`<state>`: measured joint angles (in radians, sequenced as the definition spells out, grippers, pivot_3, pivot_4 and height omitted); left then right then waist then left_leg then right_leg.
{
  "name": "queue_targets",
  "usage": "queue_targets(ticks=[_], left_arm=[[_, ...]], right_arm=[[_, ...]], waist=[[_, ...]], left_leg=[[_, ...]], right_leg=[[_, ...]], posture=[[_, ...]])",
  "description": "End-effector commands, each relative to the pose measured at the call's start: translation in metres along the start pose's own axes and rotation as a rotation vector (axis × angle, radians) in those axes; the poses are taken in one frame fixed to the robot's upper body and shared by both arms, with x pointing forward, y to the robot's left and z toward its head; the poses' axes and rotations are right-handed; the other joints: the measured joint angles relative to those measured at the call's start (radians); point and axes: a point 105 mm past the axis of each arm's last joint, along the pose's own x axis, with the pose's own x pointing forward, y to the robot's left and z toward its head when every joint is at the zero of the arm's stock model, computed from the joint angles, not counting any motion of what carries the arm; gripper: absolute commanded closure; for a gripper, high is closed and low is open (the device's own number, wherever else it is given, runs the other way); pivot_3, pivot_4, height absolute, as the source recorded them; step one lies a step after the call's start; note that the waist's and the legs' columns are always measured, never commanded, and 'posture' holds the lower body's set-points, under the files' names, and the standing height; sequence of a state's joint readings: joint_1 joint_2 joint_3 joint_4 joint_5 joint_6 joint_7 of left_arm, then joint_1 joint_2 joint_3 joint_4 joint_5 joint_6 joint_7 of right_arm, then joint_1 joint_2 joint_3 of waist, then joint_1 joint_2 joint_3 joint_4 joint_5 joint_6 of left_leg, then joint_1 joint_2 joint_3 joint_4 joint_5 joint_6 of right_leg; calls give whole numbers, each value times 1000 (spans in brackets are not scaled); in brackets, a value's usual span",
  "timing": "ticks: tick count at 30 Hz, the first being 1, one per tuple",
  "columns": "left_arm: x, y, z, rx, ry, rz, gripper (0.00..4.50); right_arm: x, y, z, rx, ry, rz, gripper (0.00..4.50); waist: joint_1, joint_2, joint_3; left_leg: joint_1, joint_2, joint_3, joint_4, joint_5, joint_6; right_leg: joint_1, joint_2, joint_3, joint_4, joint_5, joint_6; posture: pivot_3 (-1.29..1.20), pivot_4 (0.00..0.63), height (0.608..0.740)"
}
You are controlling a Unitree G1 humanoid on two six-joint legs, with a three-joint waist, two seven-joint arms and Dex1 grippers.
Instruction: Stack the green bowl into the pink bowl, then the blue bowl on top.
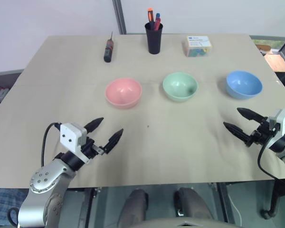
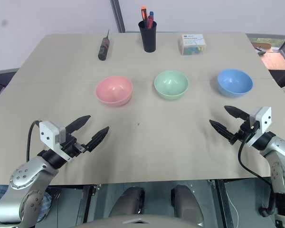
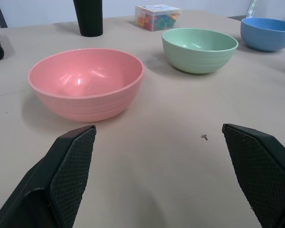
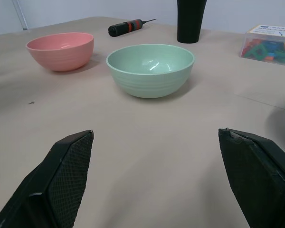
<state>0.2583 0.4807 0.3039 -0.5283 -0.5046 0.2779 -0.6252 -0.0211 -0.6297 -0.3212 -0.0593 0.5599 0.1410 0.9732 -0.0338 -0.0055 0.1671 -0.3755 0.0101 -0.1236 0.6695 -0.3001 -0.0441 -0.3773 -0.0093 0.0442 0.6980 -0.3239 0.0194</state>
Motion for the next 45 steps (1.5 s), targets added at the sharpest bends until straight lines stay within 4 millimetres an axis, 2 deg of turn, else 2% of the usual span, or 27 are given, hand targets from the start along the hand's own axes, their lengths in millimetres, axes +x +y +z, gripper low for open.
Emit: queue_targets(ticks=[1, 7, 34, 37, 40, 45], left_arm=[[0, -1, 9, 28, -35, -10, 0], [0, -6, 5, 24, -41, -24, 0], [5, -4, -1, 10, -37, -18, 0], [10, 3, -11, 39, 42, 23, 0], [23, 3, -12, 52, 91, 47, 0], [44, 1, 0, 264, 129, 63, 0]], right_arm=[[-3, 0, 12, -44, -25, 5, 86], [-3, 3, 10, -44, -21, 13, 86], [4, 10, 11, -65, -8, 59, 86], [7, 14, 16, -74, -25, 82, 86], [7, 32, 18, -90, -13, 203, 86], [20, 50, 39, -88, -83, 258, 86]], waist=[[0, 0, 0], [0, 0, 0], [0, 0, 0], [0, 0, 0], [0, 0, 0], [1, 0, 0]], left_leg=[[0, 0, 0, 0, 0, 0], [0, 0, 0, 0, 0, 0], [0, 0, 0, 0, 0, 0], [0, 0, 0, 0, 0, 0], [1, 0, 0, 1, 0, 0], [1, 0, -1, 1, 0, 0]], right_leg=[[0, 0, 0, 0, 0, 0], [0, 0, 0, 0, 0, 0], [0, 0, 0, 0, 0, 0], [0, 0, 0, 1, 0, 0], [0, 0, -1, 1, 0, 0], [1, 1, -1, 1, 0, 0]], posture=[[0, 150, 740], [0, 150, 740], [0, 150, 740], [0, 150, 740], [0, 150, 740], [0, 150, 740]])
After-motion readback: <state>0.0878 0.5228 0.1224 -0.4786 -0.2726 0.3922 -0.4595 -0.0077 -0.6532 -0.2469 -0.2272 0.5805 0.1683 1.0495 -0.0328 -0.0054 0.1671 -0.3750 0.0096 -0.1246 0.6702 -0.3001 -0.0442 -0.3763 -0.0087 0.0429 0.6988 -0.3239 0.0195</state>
